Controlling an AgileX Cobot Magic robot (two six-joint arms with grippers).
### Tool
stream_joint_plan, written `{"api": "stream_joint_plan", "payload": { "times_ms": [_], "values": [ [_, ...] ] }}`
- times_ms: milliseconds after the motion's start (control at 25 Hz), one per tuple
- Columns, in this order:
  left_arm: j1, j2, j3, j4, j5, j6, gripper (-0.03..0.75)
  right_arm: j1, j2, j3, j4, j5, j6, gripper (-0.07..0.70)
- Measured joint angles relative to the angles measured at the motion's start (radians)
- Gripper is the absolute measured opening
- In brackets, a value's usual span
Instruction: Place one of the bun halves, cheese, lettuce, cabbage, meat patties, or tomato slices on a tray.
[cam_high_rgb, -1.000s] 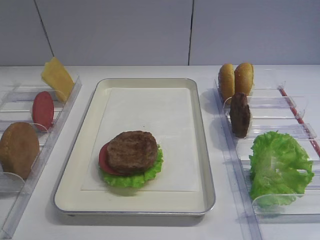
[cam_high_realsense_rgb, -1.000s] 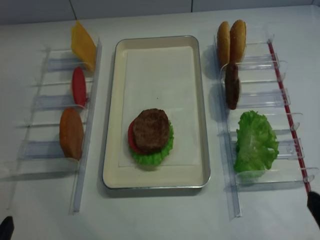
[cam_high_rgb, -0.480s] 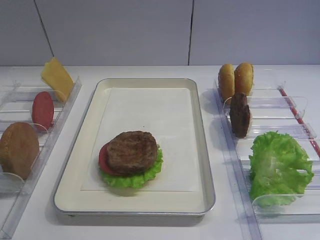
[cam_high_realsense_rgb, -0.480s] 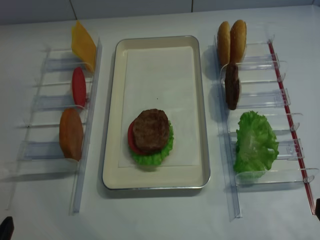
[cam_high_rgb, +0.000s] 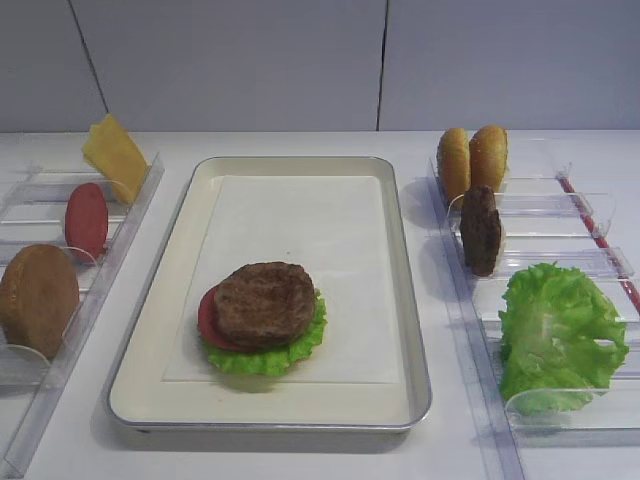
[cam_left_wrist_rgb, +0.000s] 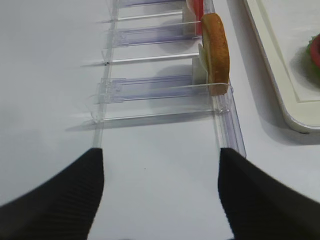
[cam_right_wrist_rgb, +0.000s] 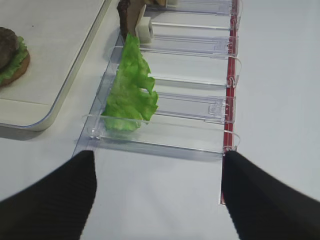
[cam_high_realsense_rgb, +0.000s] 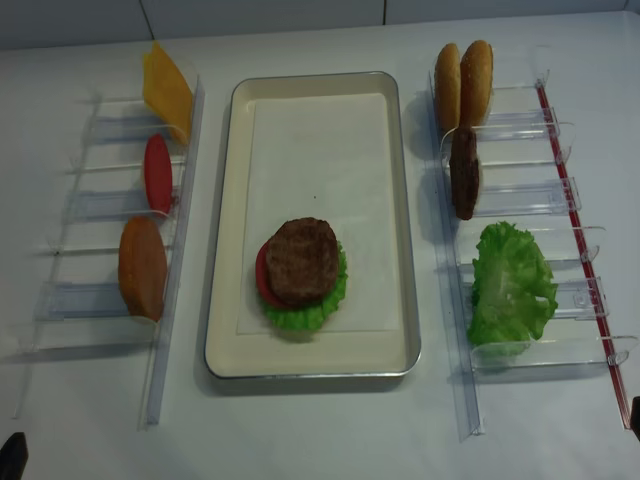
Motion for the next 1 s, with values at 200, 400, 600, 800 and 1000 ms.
{"api": "stream_joint_plan", "payload": {
  "times_ms": [200, 400, 600, 800, 1000],
  "values": [
    [0.0, 0.0, 0.0, 0.0, 0.0, 0.0, 0.459, 0.0, 0.0, 0.0, 0.0, 0.0, 0.0, 0.535],
    [0.0, 0.0, 0.0, 0.0, 0.0, 0.0, 0.459, 0.0, 0.0, 0.0, 0.0, 0.0, 0.0, 0.533],
    [0.0, 0.0, 0.0, 0.0, 0.0, 0.0, 0.459, 0.0, 0.0, 0.0, 0.0, 0.0, 0.0, 0.533],
    [0.0, 0.0, 0.0, 0.0, 0.0, 0.0, 0.459, 0.0, 0.0, 0.0, 0.0, 0.0, 0.0, 0.533],
    [0.0, 0.0, 0.0, 0.0, 0.0, 0.0, 0.459, 0.0, 0.0, 0.0, 0.0, 0.0, 0.0, 0.533]
  ]
}}
